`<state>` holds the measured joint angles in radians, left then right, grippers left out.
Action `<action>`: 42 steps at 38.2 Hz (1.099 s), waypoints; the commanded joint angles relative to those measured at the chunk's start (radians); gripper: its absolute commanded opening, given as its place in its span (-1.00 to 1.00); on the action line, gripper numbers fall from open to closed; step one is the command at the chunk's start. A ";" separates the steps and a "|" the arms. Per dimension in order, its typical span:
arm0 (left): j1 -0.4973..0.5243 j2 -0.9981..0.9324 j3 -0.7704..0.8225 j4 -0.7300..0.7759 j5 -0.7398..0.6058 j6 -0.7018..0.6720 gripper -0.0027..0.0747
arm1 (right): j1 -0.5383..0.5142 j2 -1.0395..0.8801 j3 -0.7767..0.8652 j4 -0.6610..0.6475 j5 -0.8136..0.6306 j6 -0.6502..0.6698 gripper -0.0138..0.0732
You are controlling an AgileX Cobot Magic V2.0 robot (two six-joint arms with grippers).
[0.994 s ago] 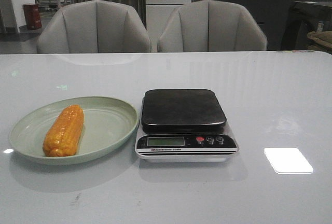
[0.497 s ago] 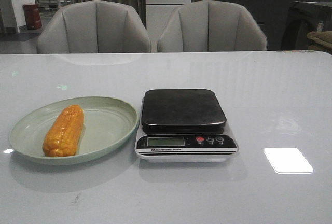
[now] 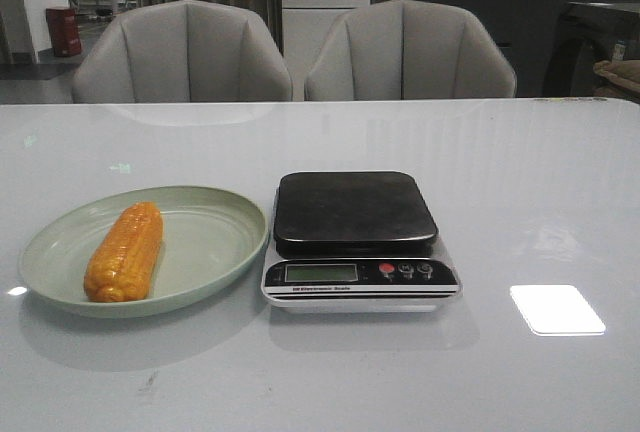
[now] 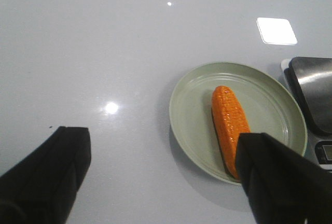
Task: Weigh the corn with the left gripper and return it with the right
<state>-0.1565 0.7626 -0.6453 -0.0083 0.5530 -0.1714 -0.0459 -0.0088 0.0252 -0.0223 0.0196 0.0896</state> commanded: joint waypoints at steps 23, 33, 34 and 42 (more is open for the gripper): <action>-0.250 0.742 -0.369 -0.025 0.001 -0.035 0.53 | -0.004 -0.019 0.011 -0.011 -0.081 -0.002 -0.24; -0.250 0.882 -0.456 -0.042 0.060 -0.061 0.54 | -0.004 -0.019 0.011 -0.011 -0.081 -0.002 -0.24; -0.250 0.894 -0.461 -0.042 0.064 -0.061 0.54 | -0.004 -0.019 0.011 -0.011 -0.081 -0.002 -0.24; -0.250 0.973 -0.477 -0.043 0.117 -0.061 0.53 | -0.004 -0.019 0.011 -0.011 -0.081 -0.002 -0.24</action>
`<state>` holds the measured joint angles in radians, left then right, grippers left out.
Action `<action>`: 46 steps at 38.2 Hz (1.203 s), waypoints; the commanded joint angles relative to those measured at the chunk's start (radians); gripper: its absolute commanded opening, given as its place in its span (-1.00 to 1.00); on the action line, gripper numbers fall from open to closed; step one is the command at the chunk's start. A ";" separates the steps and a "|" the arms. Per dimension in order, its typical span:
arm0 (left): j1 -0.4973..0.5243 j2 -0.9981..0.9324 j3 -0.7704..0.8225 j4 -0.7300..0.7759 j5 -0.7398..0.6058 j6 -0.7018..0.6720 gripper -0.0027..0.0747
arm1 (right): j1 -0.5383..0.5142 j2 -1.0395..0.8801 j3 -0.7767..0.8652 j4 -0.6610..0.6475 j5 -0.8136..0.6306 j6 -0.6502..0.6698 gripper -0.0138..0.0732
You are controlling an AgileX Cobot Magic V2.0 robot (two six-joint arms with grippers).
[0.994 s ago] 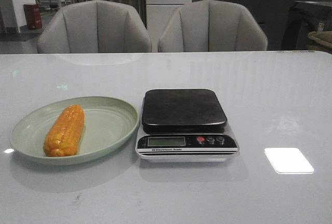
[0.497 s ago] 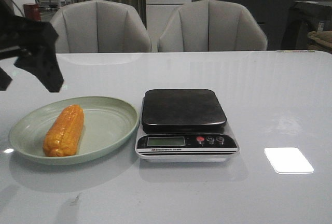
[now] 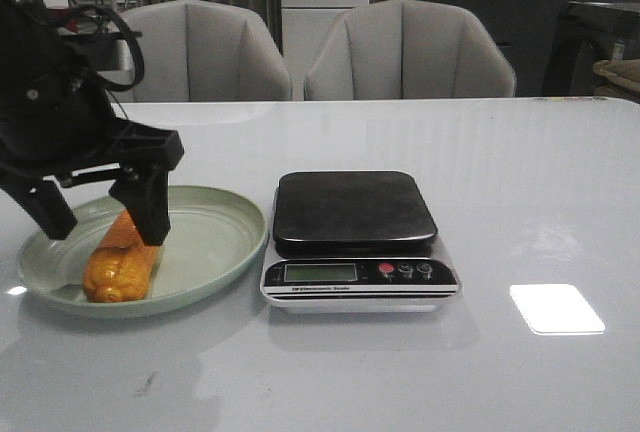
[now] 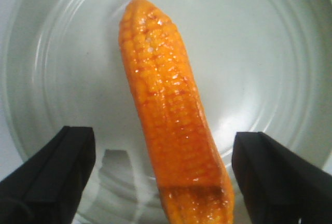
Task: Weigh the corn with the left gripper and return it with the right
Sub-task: 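Lower the left gripper onto the corn cob on the plate and grasp it, then lift the corn with the left gripper and carry it onto the scale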
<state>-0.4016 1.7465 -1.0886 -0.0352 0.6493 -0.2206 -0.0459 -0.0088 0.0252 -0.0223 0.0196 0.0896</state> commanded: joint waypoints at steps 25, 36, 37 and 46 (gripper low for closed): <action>-0.083 0.033 -0.276 -0.255 0.025 0.189 -0.64 | -0.004 -0.019 0.011 -0.011 -0.081 -0.002 -0.24; -0.155 0.076 -0.297 -0.427 -0.111 0.189 -0.64 | -0.004 -0.019 0.011 -0.011 -0.081 -0.002 -0.24; -0.163 0.084 -0.299 -0.430 -0.117 0.189 -0.63 | -0.004 -0.019 0.011 -0.011 -0.081 -0.002 -0.24; -0.206 0.167 -0.346 -0.436 -0.111 0.191 -0.27 | -0.004 -0.019 0.011 -0.011 -0.081 -0.002 -0.24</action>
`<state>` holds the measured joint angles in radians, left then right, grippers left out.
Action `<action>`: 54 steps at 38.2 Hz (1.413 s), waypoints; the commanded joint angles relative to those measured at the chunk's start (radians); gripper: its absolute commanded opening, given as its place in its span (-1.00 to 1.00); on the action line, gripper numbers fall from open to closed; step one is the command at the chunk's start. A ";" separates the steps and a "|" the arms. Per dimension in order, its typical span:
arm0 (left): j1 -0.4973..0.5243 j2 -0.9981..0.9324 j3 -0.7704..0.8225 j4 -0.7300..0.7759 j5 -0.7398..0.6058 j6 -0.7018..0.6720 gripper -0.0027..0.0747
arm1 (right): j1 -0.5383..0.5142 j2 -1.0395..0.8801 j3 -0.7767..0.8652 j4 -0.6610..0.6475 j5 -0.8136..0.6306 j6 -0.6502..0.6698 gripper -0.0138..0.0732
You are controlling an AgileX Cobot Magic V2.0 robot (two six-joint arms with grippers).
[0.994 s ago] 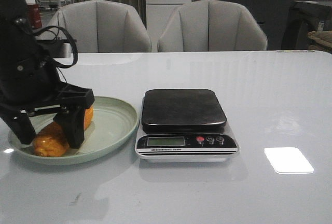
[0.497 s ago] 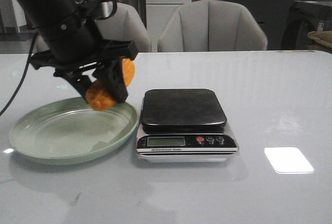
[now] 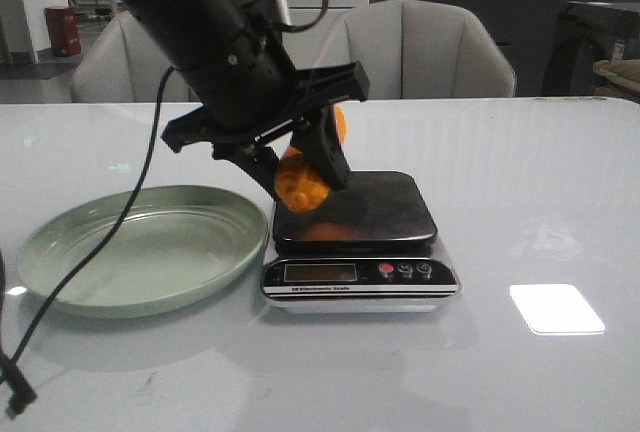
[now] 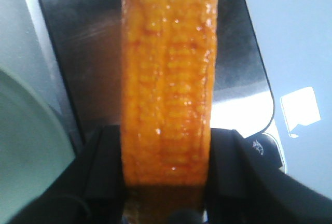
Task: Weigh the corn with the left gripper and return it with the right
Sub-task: 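Lift the corn with the left gripper and carry it onto the scale, then open the left gripper and raise it away from the scale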
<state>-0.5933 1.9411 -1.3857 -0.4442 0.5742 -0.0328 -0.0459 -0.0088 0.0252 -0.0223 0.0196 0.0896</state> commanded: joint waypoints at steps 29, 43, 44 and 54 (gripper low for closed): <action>0.034 -0.132 0.027 0.055 -0.011 0.003 0.50 | -0.004 -0.019 0.011 -0.011 -0.081 -0.002 -0.24; 0.076 -0.568 0.397 0.184 -0.074 0.003 0.50 | -0.004 -0.019 0.011 -0.011 -0.081 -0.002 -0.24; 0.076 -0.599 0.426 0.191 -0.076 0.003 0.50 | -0.004 -0.019 0.011 -0.011 -0.081 -0.002 -0.24; 0.076 -1.002 0.664 0.246 -0.085 0.003 0.50 | -0.004 -0.019 0.011 -0.011 -0.081 -0.002 -0.24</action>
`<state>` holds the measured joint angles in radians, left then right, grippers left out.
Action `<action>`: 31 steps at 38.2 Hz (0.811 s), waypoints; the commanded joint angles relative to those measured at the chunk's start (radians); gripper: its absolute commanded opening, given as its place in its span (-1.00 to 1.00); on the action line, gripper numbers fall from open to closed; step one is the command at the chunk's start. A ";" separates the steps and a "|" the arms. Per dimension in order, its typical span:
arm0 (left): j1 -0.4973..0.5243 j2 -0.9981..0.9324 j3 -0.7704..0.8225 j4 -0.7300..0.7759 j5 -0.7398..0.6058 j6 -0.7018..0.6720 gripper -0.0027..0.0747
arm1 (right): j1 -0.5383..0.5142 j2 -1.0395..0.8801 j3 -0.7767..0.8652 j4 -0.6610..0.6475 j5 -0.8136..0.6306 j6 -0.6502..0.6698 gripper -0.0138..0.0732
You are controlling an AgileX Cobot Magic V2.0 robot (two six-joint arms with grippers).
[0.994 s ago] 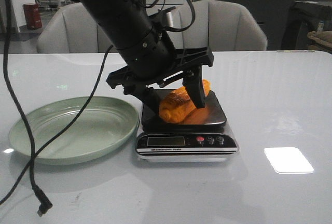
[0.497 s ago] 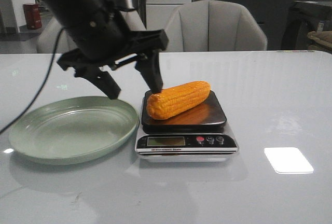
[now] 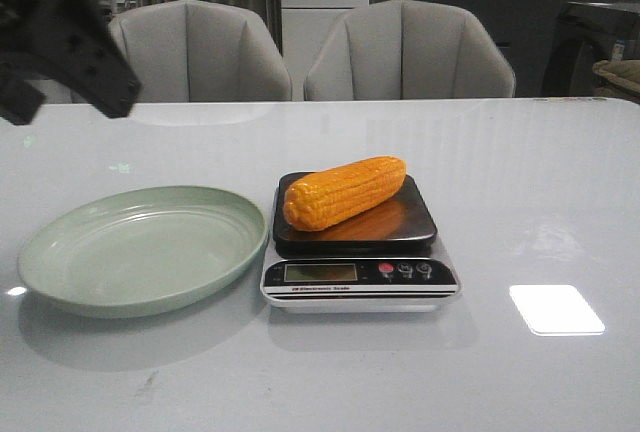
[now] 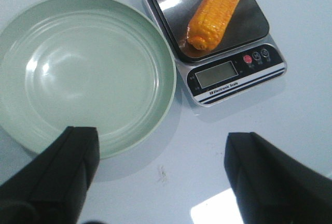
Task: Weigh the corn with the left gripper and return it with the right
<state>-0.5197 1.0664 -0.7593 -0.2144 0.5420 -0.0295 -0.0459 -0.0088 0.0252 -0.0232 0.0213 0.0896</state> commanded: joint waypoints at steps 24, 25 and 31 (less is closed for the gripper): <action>0.003 -0.968 0.322 0.150 0.127 0.000 -0.65 | -0.004 -0.019 0.011 -0.010 -0.082 -0.002 -0.24; 0.003 -0.975 0.322 0.150 0.133 0.002 -0.65 | -0.004 -0.019 0.011 -0.010 -0.082 -0.002 -0.24; 0.003 -0.998 0.322 0.157 0.135 0.016 -0.58 | -0.004 -0.019 0.011 -0.010 -0.082 -0.002 -0.24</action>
<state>-0.5197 0.0614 -0.4122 -0.0593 0.7411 -0.0229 -0.0459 -0.0088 0.0252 -0.0232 0.0213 0.0896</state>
